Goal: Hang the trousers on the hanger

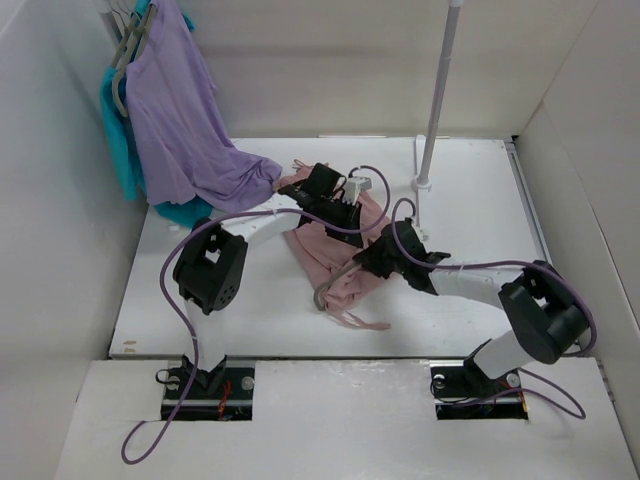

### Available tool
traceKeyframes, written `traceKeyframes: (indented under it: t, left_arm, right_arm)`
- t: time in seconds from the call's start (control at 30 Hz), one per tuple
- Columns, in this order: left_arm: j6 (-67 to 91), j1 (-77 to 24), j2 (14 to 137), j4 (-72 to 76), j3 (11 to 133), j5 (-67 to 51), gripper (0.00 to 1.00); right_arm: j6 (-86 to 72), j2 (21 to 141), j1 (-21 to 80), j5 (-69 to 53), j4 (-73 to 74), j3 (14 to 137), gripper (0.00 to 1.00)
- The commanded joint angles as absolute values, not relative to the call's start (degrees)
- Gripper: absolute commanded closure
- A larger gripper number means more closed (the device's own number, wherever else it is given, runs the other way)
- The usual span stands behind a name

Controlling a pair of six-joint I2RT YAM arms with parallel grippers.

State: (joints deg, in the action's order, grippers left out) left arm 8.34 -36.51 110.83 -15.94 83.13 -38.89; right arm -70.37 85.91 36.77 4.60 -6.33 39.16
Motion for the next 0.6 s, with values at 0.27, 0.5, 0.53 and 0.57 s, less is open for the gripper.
traceKeyframes:
  t: [0.27,0.5,0.53,0.57]
  left_arm:
    - [-3.1,-37.7,108.6,-26.8,91.0,-40.2,0.53]
    - [-14.8,-35.2,103.1,-37.4,96.7,-46.5,0.38]
    - [-15.8,-34.5,102.4,-38.1,96.2,-47.0,0.38]
    - [-16.5,-34.5,101.8,-38.1,95.5,-47.0,0.38]
  right_arm:
    - [-60.8,82.2,31.1,-1.5,-7.1,40.4,1.0]
    - [-45.2,84.2,16.9,-30.9,-15.7,37.5,1.0]
    - [-43.6,86.1,15.2,-34.3,-16.9,38.6,1.0]
    - [-40.2,87.1,15.2,-37.1,-16.9,39.3,1.0]
